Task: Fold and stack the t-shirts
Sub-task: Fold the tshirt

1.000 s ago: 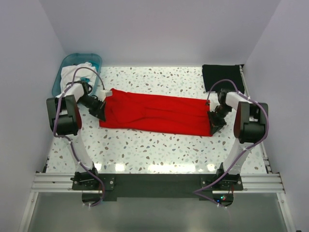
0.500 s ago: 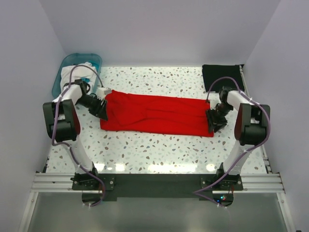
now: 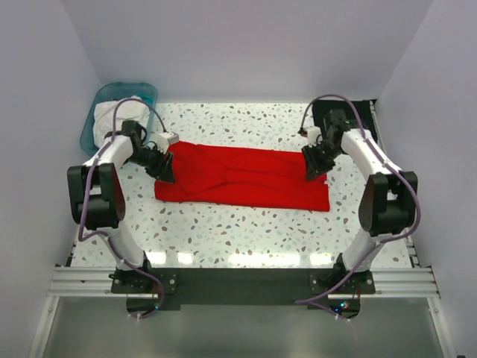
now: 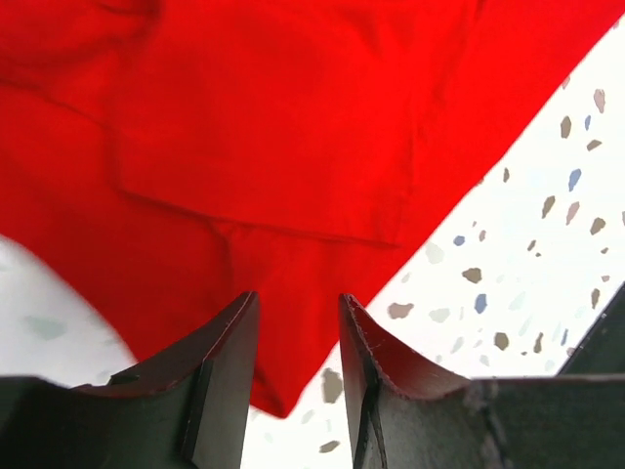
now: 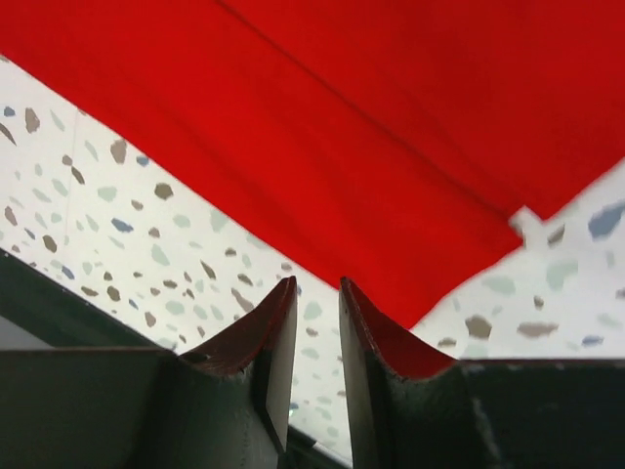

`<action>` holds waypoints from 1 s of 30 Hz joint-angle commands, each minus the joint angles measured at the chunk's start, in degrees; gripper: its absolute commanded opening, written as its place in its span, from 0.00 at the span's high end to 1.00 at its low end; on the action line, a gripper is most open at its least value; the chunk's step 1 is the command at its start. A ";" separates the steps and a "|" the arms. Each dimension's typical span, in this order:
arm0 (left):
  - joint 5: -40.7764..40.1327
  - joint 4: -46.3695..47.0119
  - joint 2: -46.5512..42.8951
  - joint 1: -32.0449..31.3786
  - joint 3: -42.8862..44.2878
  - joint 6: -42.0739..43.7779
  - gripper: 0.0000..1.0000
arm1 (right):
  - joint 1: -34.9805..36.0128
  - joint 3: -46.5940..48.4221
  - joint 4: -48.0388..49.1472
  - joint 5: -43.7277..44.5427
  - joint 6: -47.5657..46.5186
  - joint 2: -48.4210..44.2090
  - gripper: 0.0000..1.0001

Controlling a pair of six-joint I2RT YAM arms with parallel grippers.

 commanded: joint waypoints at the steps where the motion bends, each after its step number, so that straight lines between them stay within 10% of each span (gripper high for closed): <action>1: -2.49 5.30 -3.67 -4.17 -4.34 -5.06 0.58 | 2.53 5.58 4.26 2.84 -0.55 5.95 0.74; 15: -23.51 13.32 10.37 -8.59 0.11 -16.51 0.73 | 4.99 7.46 9.81 16.38 -4.94 17.83 0.78; 24: -21.86 9.55 30.85 -9.46 37.13 -14.41 0.72 | 18.69 -16.09 8.50 10.08 -3.98 0.36 0.80; 30: -13.94 12.15 28.60 -10.52 47.17 -17.38 0.60 | 19.59 -10.95 3.75 4.43 -2.65 -7.22 0.78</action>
